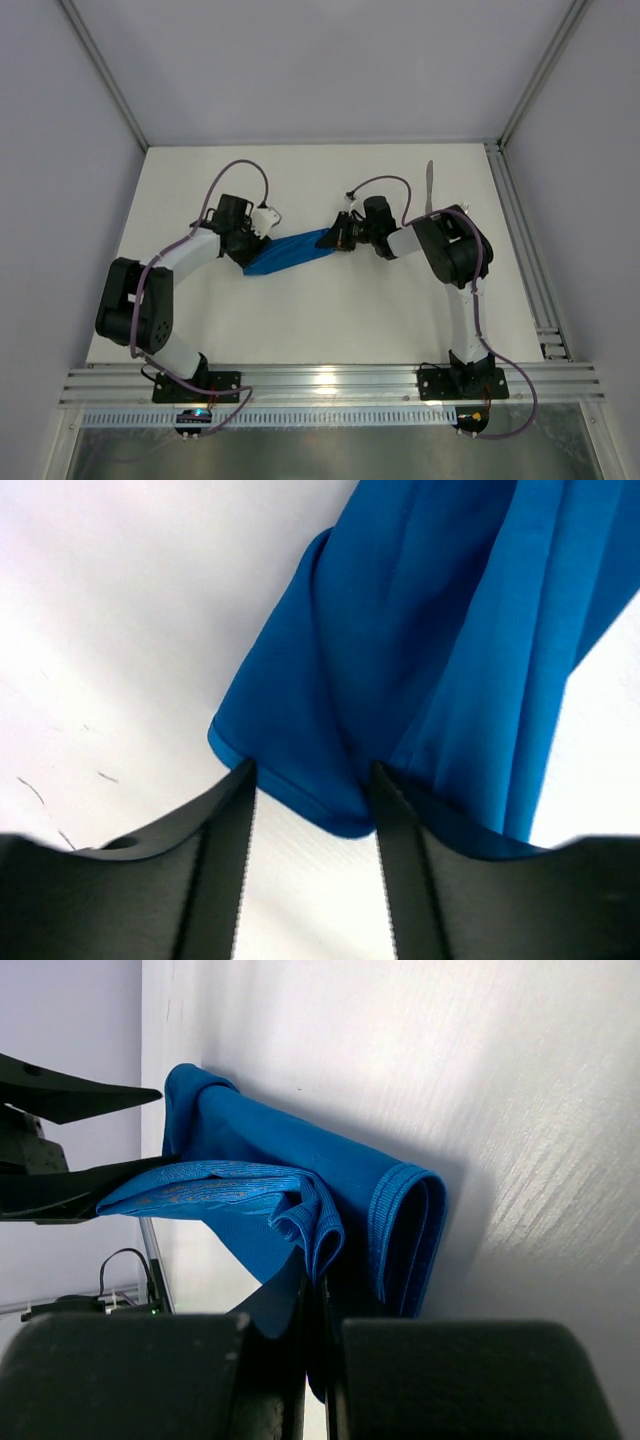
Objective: Fold the napkin into a case and place the utensils inside
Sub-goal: Fold the 2/3-rectangle-folded napkin at the center of the board.
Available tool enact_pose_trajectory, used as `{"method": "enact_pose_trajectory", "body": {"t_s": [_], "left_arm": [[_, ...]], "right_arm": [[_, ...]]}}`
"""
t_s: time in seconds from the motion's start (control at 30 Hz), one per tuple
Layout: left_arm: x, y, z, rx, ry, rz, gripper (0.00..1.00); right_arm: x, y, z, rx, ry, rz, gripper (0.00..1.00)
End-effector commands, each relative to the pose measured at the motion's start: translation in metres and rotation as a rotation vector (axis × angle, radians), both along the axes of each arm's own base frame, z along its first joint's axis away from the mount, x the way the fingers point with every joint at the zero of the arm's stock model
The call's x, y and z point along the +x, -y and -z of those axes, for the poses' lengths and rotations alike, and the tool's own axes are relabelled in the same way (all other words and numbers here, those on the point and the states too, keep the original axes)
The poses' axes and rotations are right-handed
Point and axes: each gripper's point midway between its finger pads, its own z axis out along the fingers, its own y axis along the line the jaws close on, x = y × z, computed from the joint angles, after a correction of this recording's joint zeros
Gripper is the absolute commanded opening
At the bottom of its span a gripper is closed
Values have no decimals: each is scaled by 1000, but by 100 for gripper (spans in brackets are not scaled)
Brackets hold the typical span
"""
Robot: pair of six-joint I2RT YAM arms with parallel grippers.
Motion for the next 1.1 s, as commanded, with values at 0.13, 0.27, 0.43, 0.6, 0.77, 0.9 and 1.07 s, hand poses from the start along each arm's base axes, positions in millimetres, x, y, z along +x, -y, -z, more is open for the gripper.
{"method": "enact_pose_trajectory", "body": {"t_s": [0.13,0.27,0.43,0.6,0.77,0.9,1.07], "left_arm": [[24,10,-82,-233,151,-22,63],[14,33,-89,-331,122,82,69],[-17,47,-46,-312,-88,191,75],[-32,52,-34,-310,-145,300,82],[-19,41,-16,-224,-127,262,65],[-8,39,-12,-213,-108,214,28],[-4,42,-17,-226,-85,219,0]], "right_arm": [[7,10,2,-88,-9,44,4],[9,10,1,-88,-7,45,4],[10,9,-1,-86,-4,46,4],[9,9,2,-91,-10,44,4],[10,10,0,-92,-2,43,4],[9,10,-1,-99,-2,35,5],[6,9,-9,-97,27,8,19]]}}
